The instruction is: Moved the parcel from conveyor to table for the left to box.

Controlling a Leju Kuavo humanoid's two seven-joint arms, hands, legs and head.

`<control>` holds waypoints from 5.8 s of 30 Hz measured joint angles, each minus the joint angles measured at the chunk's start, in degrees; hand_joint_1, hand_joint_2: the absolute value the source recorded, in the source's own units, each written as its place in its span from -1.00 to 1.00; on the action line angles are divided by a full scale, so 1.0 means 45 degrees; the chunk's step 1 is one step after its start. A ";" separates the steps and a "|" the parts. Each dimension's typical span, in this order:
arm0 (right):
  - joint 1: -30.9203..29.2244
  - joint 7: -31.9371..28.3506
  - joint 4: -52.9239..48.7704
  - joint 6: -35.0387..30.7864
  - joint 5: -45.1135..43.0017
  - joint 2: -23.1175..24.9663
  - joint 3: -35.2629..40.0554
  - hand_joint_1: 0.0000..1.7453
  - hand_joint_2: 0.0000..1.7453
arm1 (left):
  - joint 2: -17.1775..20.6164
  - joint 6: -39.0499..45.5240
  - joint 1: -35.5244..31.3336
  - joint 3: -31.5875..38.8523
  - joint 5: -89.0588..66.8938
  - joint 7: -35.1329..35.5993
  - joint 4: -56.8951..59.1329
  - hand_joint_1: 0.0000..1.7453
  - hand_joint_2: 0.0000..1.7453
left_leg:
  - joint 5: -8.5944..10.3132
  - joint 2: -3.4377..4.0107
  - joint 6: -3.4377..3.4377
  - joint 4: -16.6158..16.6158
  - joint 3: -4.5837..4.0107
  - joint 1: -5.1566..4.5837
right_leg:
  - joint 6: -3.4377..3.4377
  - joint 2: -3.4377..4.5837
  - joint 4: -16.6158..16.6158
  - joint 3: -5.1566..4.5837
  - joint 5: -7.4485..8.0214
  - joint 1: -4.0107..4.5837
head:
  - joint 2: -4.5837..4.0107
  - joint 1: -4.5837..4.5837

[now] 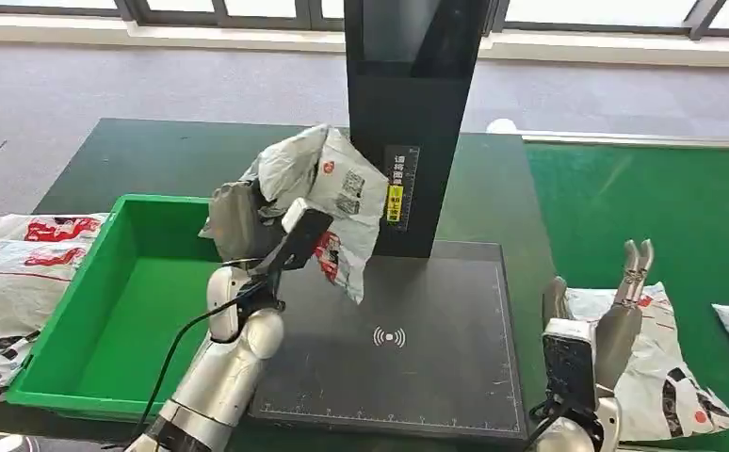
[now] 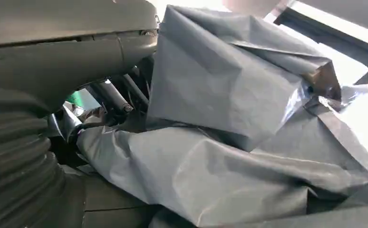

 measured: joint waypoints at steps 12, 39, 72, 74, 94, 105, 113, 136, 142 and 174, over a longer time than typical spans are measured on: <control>0.0295 -0.0223 -0.0053 -0.0150 -0.0175 -0.0005 -0.0087 -1.00 1.00 | -0.0175 0.0164 0.0171 0.4721 0.0437 -0.1545 -0.0603 1.00 1.00 | 0.0000 0.0015 -0.0002 -0.0002 -0.0001 0.0001 | -0.0001 0.0010 0.0003 -0.0008 0.0000 0.0001 | 0.0000 -0.0005; 0.0362 -0.0044 -0.0053 0.0078 -0.0097 -0.0005 -0.0102 -1.00 1.00 | -0.0520 0.0198 0.0473 0.9106 -0.0540 -0.1545 -0.1127 1.00 1.00 | 0.0002 0.0007 -0.0001 -0.0001 -0.0002 0.0001 | 0.0000 0.0004 0.0001 -0.0006 0.0001 0.0000 | 0.0000 -0.0005; 0.0396 -0.0078 0.0078 0.0165 -0.0019 0.0000 -0.0112 -1.00 1.00 | -0.0549 0.0198 0.0705 0.9266 -0.1191 -0.0650 -0.1019 -1.00 -1.00 | 0.0002 0.0008 -0.0001 -0.0001 -0.0002 0.0001 | 0.0000 0.0005 0.0001 -0.0006 0.0000 0.0000 | 0.0000 -0.0005; 0.0393 -0.0073 0.0097 0.0228 -0.0019 0.0000 -0.0112 -1.00 1.00 | -0.0549 0.0198 0.0737 0.9271 -0.1186 -0.0738 -0.1073 -1.00 -1.00 | 0.0002 0.0007 -0.0001 -0.0001 -0.0002 0.0001 | 0.0000 0.0004 0.0001 -0.0006 0.0000 0.0000 | -0.0005 -0.0005; 0.0408 -0.0063 0.0097 0.0272 0.0044 0.0019 -0.0126 -1.00 1.00 | -0.0680 0.0198 0.0816 0.9412 -0.1982 -0.0787 -0.1661 -1.00 -1.00 | 0.0002 0.0007 -0.0001 -0.0001 -0.0002 0.0002 | 0.0000 0.0005 0.0001 -0.0007 0.0000 0.0000 | -0.0004 -0.0005; 0.0413 -0.0073 0.0161 0.0272 0.0049 0.0024 -0.0131 -1.00 1.00 | -0.0865 0.0198 0.0820 0.9616 -0.2002 -0.1039 -0.2064 -1.00 1.00 | 0.0002 0.0007 -0.0001 -0.0001 -0.0002 0.0002 | 0.0000 0.0004 0.0001 -0.0007 0.0000 0.0000 | 0.0000 -0.0005; 0.0414 -0.0068 0.0194 0.0267 0.0015 0.0024 -0.0165 -1.00 1.00 | -0.0976 0.0203 0.0822 0.9824 -0.2267 -0.1147 -0.2239 -1.00 1.00 | 0.0002 0.0007 -0.0001 -0.0001 -0.0002 0.0002 | 0.0000 0.0004 0.0001 -0.0007 0.0000 0.0000 | -0.0005 -0.0005; 0.0432 0.0058 0.0156 0.0335 0.0136 0.0155 -0.0374 -1.00 1.00 | -0.0870 0.0213 0.1057 0.9791 -0.2720 -0.0161 -0.2603 -1.00 1.00 | 0.0002 0.0009 -0.0002 -0.0001 -0.0002 0.0002 | 0.0000 0.0006 0.0000 -0.0009 0.0000 0.0000 | 0.0000 -0.0005; 0.0431 0.0058 0.0156 0.0330 0.0131 0.0160 -0.0379 -1.00 1.00 | -0.1054 0.0213 0.1058 0.9946 -0.2084 -0.1385 -0.3084 -1.00 1.00 | 0.0002 0.0009 -0.0002 -0.0001 -0.0002 0.0001 | 0.0000 0.0005 0.0001 -0.0008 0.0001 0.0000 | 0.0000 -0.0005; 0.0445 0.0870 -0.0136 0.1064 0.1423 0.0325 -0.1418 -1.00 1.00 | 0.0291 -0.3784 0.1089 0.6653 -0.3570 0.2759 -0.0821 -1.00 1.00 | 0.0014 0.0041 0.0000 -0.0001 -0.0010 0.0001 | -0.0003 0.0029 -0.0001 -0.0028 0.0023 -0.0001 | 0.0000 -0.0005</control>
